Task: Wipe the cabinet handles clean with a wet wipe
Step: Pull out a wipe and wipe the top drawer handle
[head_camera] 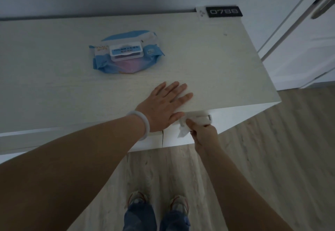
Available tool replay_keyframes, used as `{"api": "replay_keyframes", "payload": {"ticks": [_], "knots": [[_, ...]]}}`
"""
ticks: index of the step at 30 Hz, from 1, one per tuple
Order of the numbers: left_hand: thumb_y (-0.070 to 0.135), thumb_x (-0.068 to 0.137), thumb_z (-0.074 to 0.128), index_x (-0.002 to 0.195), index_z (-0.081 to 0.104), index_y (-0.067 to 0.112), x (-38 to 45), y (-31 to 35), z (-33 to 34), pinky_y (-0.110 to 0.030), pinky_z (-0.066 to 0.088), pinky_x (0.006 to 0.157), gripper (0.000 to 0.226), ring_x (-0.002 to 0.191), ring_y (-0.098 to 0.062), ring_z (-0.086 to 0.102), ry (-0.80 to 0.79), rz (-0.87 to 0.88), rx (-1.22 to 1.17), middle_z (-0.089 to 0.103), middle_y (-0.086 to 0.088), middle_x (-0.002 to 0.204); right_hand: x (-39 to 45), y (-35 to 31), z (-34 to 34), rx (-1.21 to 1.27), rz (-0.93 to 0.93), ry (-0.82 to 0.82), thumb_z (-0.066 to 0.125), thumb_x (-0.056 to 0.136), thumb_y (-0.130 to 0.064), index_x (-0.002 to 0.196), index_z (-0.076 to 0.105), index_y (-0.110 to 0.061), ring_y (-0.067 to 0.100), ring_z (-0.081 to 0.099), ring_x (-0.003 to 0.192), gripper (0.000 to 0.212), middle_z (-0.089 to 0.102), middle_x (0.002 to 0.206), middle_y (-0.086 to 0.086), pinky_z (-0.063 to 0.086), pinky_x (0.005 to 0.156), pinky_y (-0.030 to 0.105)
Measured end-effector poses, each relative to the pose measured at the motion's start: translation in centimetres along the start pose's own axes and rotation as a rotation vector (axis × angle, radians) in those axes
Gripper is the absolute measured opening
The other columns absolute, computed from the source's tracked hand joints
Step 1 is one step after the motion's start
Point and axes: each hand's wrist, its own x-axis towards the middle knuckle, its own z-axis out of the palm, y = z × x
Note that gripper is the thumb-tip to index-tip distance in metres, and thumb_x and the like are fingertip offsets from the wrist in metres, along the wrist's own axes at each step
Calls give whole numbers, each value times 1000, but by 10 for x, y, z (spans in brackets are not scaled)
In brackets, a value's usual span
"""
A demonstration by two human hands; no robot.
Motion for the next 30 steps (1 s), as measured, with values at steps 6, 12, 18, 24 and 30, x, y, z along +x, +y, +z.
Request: {"api": "replay_keyframes", "payload": {"ticks": [6,12,18,24,30], "knots": [[54,99,15,157,12,28,1,-1,3,-50,14,121,64,151,-24,8,11,4,1,7,-4,165,5,-16,-21,-139,-225,222,79,77,-12,115,42,-10,19,64,71,52,68,90,6,49,53,17],[55,98,14,157,11,28,1,-1,2,-50,14,121,64,151,-25,9,5,-3,-4,8,-4,165,-6,8,-12,-458,-503,332,62,92,-23,95,52,-15,15,54,64,13,58,71,1,40,57,24],[55,98,15,156,14,27,1,-1,1,-50,15,120,64,151,-25,11,9,-3,1,10,-4,164,0,5,-28,-289,-507,251,66,88,-12,88,66,-13,9,51,63,1,60,70,0,40,58,12],[54,99,19,156,16,27,1,-2,4,-50,17,120,63,151,-26,14,21,3,9,13,-4,164,6,-4,-39,-188,-409,168,72,81,-8,67,61,-10,15,48,64,18,54,63,4,43,65,29],[54,99,18,156,14,27,1,-2,3,-50,16,120,63,151,-26,12,12,5,17,11,-5,164,4,-17,-33,-452,-510,212,70,81,-15,70,54,-14,13,48,60,20,54,71,-2,39,58,20]]}}
